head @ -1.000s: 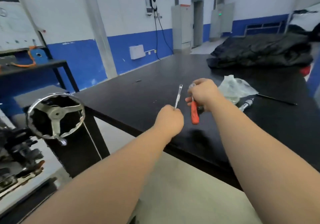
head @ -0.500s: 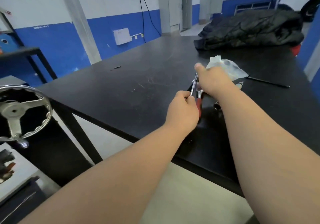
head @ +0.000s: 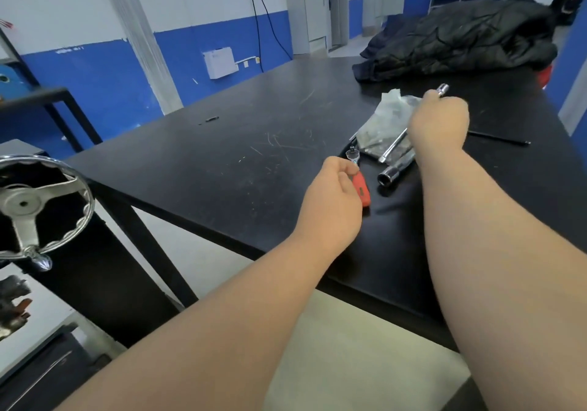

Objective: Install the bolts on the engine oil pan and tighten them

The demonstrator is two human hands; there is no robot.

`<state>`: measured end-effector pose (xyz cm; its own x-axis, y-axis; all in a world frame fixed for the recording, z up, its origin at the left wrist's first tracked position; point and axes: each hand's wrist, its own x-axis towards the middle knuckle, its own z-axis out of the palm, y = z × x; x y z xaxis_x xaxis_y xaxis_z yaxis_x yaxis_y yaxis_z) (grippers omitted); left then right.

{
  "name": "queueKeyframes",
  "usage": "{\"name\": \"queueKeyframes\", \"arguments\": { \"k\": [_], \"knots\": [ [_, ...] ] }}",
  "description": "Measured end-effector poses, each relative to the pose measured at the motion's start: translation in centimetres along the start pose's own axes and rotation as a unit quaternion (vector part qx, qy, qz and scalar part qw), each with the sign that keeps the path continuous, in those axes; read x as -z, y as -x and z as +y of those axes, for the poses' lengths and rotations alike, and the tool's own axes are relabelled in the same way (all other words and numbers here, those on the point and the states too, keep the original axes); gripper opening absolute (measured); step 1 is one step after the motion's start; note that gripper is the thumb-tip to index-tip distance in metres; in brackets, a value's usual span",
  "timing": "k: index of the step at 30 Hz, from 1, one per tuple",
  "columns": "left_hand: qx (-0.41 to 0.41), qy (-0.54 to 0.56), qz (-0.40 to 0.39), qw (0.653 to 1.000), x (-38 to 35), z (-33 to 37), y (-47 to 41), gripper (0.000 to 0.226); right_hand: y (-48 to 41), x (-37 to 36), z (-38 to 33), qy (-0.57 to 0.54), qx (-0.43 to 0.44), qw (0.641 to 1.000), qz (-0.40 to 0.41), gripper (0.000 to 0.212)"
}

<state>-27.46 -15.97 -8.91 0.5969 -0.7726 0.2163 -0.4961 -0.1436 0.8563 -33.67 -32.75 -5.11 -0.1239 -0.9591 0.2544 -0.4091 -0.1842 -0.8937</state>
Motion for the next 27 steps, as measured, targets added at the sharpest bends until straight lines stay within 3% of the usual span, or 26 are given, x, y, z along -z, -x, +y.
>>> {"name": "queueKeyframes", "arguments": {
  "k": [2, 5, 11, 16, 22, 27],
  "knots": [
    [0.043, 0.032, -0.006, 0.999, 0.0, 0.2, -0.7, 0.02, 0.2, 0.1, 0.7, 0.057, 0.063, 0.994, -0.074, 0.037],
    [0.137, 0.089, -0.003, 0.987, -0.2, 0.7, -2.1, 0.02, 2.0, -1.3, 0.8, 0.2, 0.132, 0.953, -0.183, 0.037],
    [0.189, 0.154, -0.019, 0.97, 0.5, 0.7, -3.5, 0.057, 2.0, -2.0, 0.3, 0.243, 0.14, 0.949, -0.145, 0.035],
    [0.107, 0.158, -0.059, 0.98, 0.0, -0.3, -3.7, 0.062, 2.4, -2.5, 0.3, 0.311, 0.166, 0.916, -0.193, 0.024],
    [0.027, 0.076, -0.034, 0.996, 0.1, -0.8, -3.5, 0.051, 2.6, -3.2, -0.1, 0.325, 0.216, 0.896, -0.212, 0.014],
    [0.012, 0.086, 0.016, 0.996, 0.3, -1.2, -2.7, 0.044, 2.4, -3.4, 0.8, 0.303, 0.212, 0.903, -0.219, 0.029]
  ]
}}
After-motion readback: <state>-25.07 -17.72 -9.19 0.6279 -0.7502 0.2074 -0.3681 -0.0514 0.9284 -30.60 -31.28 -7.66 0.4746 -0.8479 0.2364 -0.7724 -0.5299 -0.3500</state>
